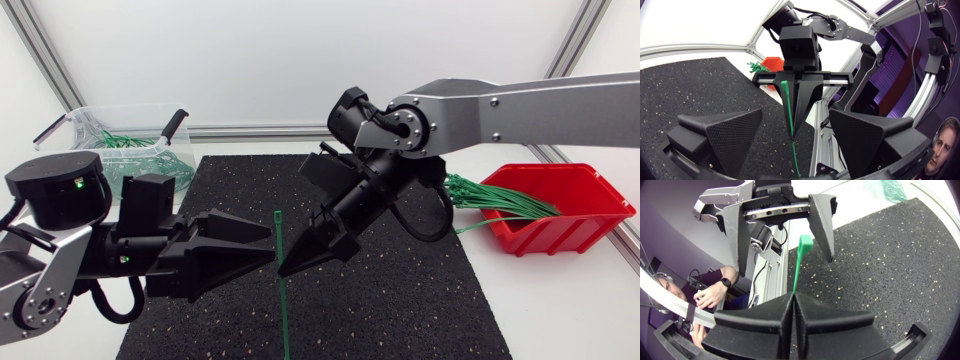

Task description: Take a green cable tie from the red box, thread the tail through the head to close it, then place it in the transparent bin on the left.

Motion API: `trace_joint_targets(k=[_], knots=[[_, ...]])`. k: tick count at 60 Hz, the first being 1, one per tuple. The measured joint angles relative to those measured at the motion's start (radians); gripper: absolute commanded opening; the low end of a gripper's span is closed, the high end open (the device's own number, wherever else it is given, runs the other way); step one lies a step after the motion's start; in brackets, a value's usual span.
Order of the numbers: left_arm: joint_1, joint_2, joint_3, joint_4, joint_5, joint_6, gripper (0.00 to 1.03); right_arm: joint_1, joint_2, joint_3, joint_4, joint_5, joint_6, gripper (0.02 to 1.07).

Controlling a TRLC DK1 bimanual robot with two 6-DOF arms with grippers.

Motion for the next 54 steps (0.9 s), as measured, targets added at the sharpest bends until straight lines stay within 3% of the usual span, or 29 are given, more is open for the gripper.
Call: trace_joint_targets(k=[27, 37, 49, 54], knots=[[-0.015, 0.077, 0.002, 0.109, 0.007, -0.024, 0.52, -0.004, 0.001, 0.0, -0.026, -0.024, -0.045, 0.08], [-0.028, 0.078, 0.005, 0.136, 0.006, -0.053, 0.3, -0.003, 0.001, -0.001, -0.026, -0.024, -0.058, 0.08], [-0.042, 0.089, 0.005, 0.147, 0.006, -0.066, 0.28, -0.003, 0.001, -0.001, -0.026, -0.024, -0.061, 0.08], [-0.042, 0.091, 0.005, 0.147, 0.002, -0.069, 0.21, -0.003, 0.001, -0.002, -0.026, -0.024, -0.064, 0.08]])
